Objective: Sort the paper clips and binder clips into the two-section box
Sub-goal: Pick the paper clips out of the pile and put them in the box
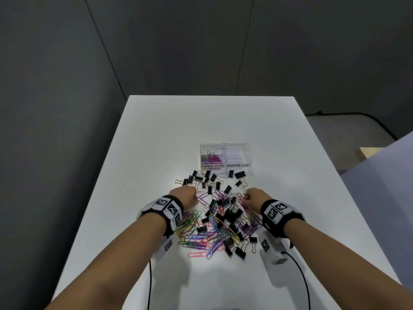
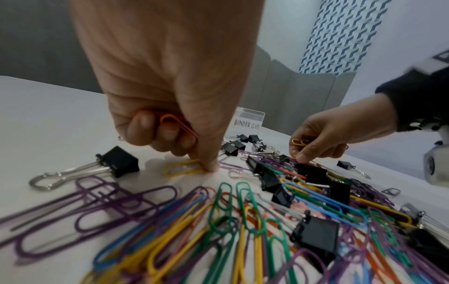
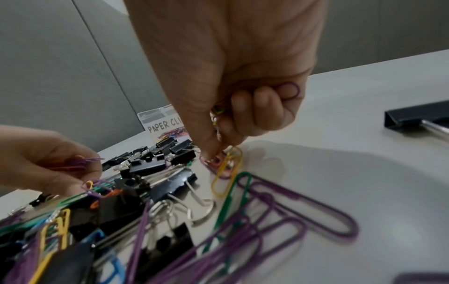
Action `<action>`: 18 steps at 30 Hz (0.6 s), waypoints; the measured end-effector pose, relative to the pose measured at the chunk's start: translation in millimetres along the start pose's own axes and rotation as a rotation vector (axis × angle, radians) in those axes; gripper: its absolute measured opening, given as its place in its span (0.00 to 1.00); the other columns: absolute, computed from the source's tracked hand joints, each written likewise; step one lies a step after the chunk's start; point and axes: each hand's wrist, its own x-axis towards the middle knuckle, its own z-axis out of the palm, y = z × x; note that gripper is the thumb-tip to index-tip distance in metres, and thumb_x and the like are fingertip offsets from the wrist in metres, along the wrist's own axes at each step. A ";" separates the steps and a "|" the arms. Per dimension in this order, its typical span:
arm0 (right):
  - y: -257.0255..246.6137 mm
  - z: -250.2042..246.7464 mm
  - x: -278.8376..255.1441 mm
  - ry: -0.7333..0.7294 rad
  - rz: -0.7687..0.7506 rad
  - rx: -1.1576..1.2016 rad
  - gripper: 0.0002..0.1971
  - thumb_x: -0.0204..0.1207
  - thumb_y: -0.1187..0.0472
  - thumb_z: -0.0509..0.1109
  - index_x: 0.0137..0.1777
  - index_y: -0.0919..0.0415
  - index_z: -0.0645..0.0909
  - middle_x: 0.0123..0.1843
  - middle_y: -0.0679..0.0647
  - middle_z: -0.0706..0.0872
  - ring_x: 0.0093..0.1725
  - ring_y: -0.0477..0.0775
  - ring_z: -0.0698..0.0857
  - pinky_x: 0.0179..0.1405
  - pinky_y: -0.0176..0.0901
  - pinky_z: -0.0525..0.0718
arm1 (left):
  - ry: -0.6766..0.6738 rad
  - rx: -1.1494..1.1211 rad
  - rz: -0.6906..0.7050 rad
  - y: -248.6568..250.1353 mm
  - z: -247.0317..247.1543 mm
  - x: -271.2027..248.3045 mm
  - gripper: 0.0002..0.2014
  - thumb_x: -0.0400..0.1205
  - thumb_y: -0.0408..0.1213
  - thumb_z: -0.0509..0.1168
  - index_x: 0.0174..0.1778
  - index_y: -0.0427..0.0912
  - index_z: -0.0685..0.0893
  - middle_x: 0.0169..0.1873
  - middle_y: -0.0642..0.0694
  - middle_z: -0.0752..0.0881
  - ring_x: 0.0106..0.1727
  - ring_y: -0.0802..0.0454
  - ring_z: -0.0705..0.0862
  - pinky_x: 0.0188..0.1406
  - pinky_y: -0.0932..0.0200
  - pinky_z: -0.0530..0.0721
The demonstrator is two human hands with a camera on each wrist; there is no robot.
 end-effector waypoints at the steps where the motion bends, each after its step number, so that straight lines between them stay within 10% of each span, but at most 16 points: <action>1: 0.5 -0.4 -0.1 -0.010 -0.001 -0.015 0.09 0.81 0.58 0.62 0.43 0.62 0.70 0.40 0.55 0.77 0.42 0.54 0.75 0.42 0.42 0.72 | -0.007 0.013 0.001 0.0 -0.4 0.2 0.07 0.83 0.37 0.56 0.41 0.41 0.74 0.40 0.45 0.77 0.41 0.48 0.75 0.42 0.52 0.78; 6: -1.6 -14.0 -3.2 0.038 -0.053 0.066 0.12 0.84 0.58 0.56 0.38 0.56 0.66 0.33 0.47 0.69 0.31 0.46 0.69 0.32 0.36 0.67 | 0.027 -0.033 0.022 -8.7 -2.9 1.0 0.08 0.85 0.36 0.51 0.43 0.38 0.72 0.34 0.47 0.74 0.40 0.48 0.74 0.41 0.54 0.74; 14: -48.5 -72.2 10.2 0.152 -0.263 0.263 0.06 0.84 0.60 0.54 0.51 0.62 0.68 0.41 0.57 0.81 0.36 0.53 0.79 0.28 0.36 0.71 | 0.072 -0.100 0.088 -23.8 -47.4 3.3 0.17 0.89 0.43 0.47 0.64 0.35 0.73 0.57 0.36 0.84 0.55 0.40 0.83 0.52 0.49 0.78; 18: -81.4 -89.5 29.5 0.248 -0.303 0.157 0.13 0.84 0.61 0.54 0.61 0.69 0.74 0.48 0.60 0.81 0.42 0.55 0.78 0.42 0.41 0.74 | 0.078 -0.162 0.110 -24.1 -72.5 11.5 0.16 0.88 0.40 0.51 0.66 0.37 0.75 0.57 0.38 0.85 0.46 0.45 0.83 0.43 0.58 0.77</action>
